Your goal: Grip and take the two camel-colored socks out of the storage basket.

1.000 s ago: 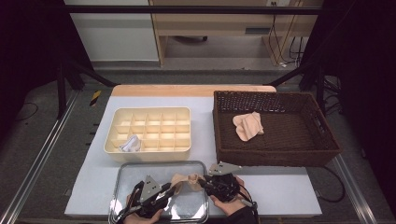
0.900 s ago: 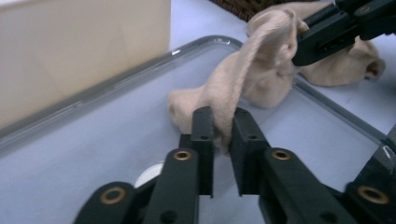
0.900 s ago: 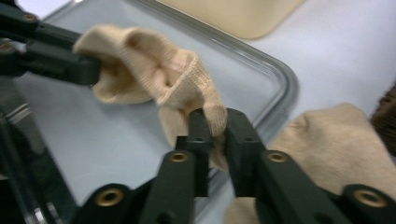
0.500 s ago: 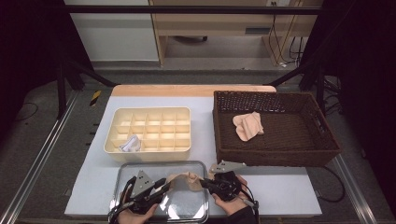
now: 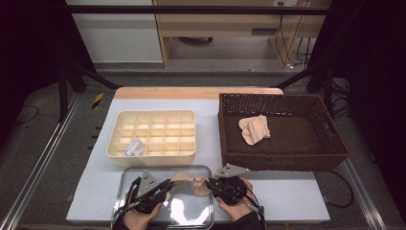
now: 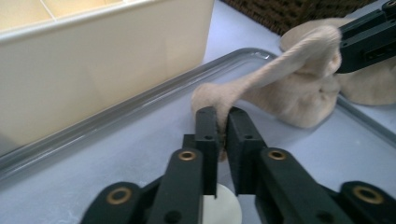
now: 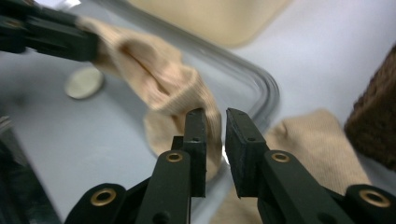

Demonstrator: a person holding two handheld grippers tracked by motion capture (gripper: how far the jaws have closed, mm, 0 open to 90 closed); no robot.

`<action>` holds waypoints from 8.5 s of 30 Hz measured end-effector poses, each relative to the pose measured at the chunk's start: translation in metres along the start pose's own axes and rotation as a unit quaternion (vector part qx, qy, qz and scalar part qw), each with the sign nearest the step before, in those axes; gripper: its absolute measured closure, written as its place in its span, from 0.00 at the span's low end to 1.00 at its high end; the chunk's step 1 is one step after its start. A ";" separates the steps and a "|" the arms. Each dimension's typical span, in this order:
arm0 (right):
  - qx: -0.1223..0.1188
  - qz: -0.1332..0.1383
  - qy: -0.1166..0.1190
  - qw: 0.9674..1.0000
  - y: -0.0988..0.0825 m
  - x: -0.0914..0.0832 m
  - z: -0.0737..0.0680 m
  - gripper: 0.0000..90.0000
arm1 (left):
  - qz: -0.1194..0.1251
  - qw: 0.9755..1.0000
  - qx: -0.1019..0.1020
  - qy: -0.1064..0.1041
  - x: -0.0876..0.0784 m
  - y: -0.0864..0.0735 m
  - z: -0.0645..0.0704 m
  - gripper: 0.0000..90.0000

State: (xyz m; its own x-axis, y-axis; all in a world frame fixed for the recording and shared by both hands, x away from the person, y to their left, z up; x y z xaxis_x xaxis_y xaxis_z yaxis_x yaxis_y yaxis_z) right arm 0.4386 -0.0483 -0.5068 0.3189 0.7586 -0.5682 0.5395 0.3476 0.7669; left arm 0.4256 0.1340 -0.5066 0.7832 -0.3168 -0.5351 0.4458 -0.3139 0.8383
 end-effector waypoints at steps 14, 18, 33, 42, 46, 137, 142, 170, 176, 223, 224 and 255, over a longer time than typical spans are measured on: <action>-0.030 -0.006 0.067 0.997 -0.002 0.011 -0.034 0.92 | 0.002 1.000 -0.004 -0.008 -0.003 0.001 0.005 0.94; -0.032 -0.034 0.049 0.998 -0.010 0.026 -0.025 0.87 | 0.003 1.000 -0.004 -0.010 -0.003 0.001 0.006 0.94; -0.039 -0.059 0.045 0.996 -0.017 0.036 -0.027 0.99 | 0.011 1.000 -0.014 -0.009 -0.007 0.005 0.002 0.96; -0.030 -0.075 0.137 0.987 -0.020 0.028 -0.047 1.00 | 0.008 0.999 -0.036 0.010 -0.013 0.010 -0.016 0.96; -0.024 -0.076 0.139 0.987 -0.022 0.025 -0.044 1.00 | 0.023 0.999 -0.026 0.009 -0.007 0.011 -0.015 0.74; -0.028 -0.037 0.004 0.999 -0.006 0.015 0.002 0.94 | -0.076 0.997 0.006 0.016 -0.007 -0.030 -0.030 0.82; -0.028 -0.013 -0.007 1.000 -0.002 -0.011 0.010 0.92 | -0.051 0.998 -0.020 0.016 -0.012 -0.023 -0.036 0.68; -0.034 -0.071 -0.007 0.997 -0.046 -0.018 0.009 0.93 | -0.034 0.999 -0.026 0.014 -0.015 -0.025 -0.039 0.52; -0.022 -0.061 -0.001 0.998 -0.036 -0.023 0.008 1.00 | -0.034 0.999 -0.029 0.015 -0.014 -0.025 -0.041 0.52; -0.028 0.001 -0.058 0.998 -0.014 -0.041 0.037 0.76 | -0.038 0.999 -0.024 0.005 -0.012 -0.026 -0.038 0.52; -0.029 -0.009 -0.063 0.998 -0.016 -0.039 0.038 0.76 | -0.038 0.999 -0.023 0.005 -0.012 -0.026 -0.038 0.52; 0.018 0.010 -0.038 0.999 -0.011 -0.032 0.046 0.89 | -0.040 0.999 -0.021 0.004 -0.011 -0.026 -0.037 0.52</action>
State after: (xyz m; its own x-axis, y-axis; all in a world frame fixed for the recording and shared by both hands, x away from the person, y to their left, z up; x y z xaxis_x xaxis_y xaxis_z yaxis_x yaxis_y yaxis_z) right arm 0.4578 -0.1013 -0.5112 0.3868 0.7210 -0.5750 0.5601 0.3116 0.7676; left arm 0.4217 0.1791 -0.5192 0.7476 -0.2838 -0.6005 0.5253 -0.3006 0.7961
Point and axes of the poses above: each handheld gripper's, and its own axes: x roughly forward along the jaws, y roughly out of its top, z roughly to its right, the point moved 8 cm from there along x, roughly forward along the jaws, and after that the axes turned 15 degrees about y, right-handed, at the moved point
